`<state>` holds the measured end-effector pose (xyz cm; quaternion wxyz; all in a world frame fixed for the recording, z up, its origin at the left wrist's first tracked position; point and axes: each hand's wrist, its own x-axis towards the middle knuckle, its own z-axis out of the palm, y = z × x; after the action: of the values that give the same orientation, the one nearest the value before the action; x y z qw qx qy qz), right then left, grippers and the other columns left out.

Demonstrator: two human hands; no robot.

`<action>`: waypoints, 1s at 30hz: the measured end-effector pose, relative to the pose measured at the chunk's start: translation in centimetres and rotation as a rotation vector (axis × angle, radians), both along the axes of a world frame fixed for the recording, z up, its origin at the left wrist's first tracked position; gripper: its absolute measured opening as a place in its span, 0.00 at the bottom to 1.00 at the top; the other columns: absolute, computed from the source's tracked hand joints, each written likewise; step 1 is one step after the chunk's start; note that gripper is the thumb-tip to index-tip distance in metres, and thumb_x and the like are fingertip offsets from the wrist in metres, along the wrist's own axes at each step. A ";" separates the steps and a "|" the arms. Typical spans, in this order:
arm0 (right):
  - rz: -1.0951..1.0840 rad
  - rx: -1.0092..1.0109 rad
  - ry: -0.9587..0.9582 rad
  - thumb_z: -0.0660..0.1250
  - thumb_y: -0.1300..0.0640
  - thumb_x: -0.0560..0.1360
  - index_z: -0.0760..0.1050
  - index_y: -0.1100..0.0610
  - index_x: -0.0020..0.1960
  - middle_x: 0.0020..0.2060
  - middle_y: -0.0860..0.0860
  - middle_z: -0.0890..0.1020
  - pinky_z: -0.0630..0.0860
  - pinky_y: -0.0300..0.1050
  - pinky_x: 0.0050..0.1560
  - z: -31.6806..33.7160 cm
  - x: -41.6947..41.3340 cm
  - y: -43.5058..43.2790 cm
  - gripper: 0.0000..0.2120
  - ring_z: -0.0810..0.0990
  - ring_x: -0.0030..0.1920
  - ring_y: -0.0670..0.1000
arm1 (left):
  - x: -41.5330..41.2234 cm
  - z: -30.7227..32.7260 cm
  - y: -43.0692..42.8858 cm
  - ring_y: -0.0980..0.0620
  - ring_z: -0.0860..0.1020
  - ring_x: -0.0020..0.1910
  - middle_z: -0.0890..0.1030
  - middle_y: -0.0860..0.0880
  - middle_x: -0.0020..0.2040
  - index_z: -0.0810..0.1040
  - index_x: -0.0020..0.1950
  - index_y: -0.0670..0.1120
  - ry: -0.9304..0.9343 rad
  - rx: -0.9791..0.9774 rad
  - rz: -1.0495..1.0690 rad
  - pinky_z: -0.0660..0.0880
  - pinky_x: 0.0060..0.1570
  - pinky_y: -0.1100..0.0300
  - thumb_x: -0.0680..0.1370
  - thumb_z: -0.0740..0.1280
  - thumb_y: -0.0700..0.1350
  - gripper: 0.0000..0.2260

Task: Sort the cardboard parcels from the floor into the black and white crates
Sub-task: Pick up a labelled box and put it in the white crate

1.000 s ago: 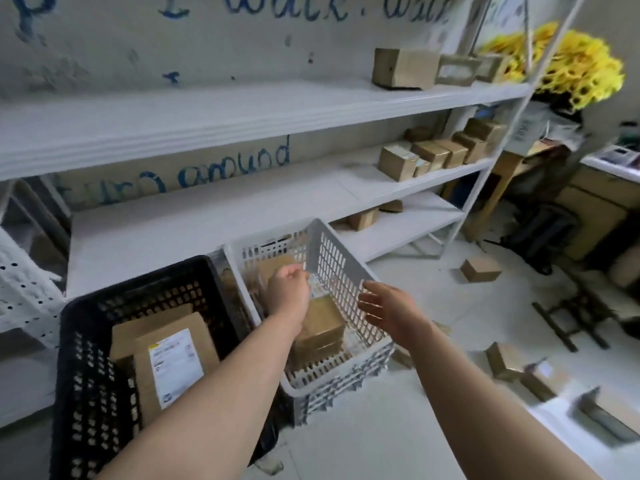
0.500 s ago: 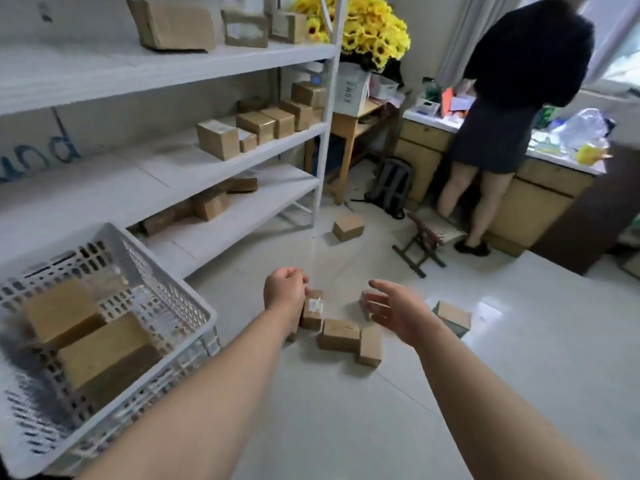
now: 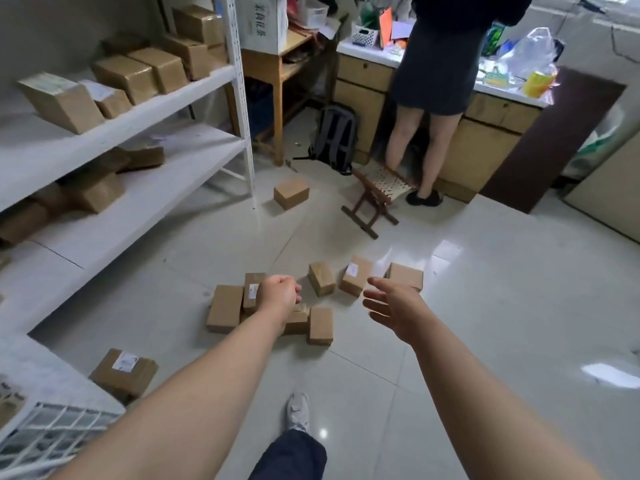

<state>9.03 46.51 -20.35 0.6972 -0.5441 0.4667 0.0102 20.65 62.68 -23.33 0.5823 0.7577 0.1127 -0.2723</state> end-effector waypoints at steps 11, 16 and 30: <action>0.015 0.165 0.160 0.63 0.52 0.80 0.75 0.58 0.64 0.56 0.55 0.81 0.75 0.52 0.61 -15.1 10.6 -12.4 0.15 0.80 0.56 0.54 | 10.6 -13.9 -11.5 0.50 0.74 0.36 0.77 0.47 0.39 0.75 0.42 0.44 0.257 0.175 -0.008 0.70 0.37 0.60 0.81 0.59 0.42 0.09; 0.096 0.150 0.235 0.62 0.53 0.80 0.76 0.57 0.61 0.54 0.55 0.80 0.73 0.51 0.61 -24.1 14.4 -16.8 0.12 0.79 0.52 0.53 | 12.8 -23.0 -15.1 0.48 0.76 0.44 0.78 0.47 0.43 0.74 0.43 0.47 0.340 0.161 0.062 0.70 0.39 0.59 0.82 0.58 0.42 0.09; 0.308 0.144 0.392 0.61 0.57 0.79 0.74 0.65 0.59 0.45 0.53 0.73 0.69 0.48 0.51 -59.7 21.3 -22.4 0.14 0.71 0.46 0.52 | 15.2 -60.0 -21.9 0.45 0.75 0.59 0.76 0.44 0.65 0.72 0.66 0.42 0.509 0.128 0.036 0.70 0.62 0.54 0.76 0.61 0.50 0.22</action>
<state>30.33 24.07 -80.03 0.6204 -0.5454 0.5028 0.2546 35.81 40.80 -83.34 0.4907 0.6981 0.2859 -0.4360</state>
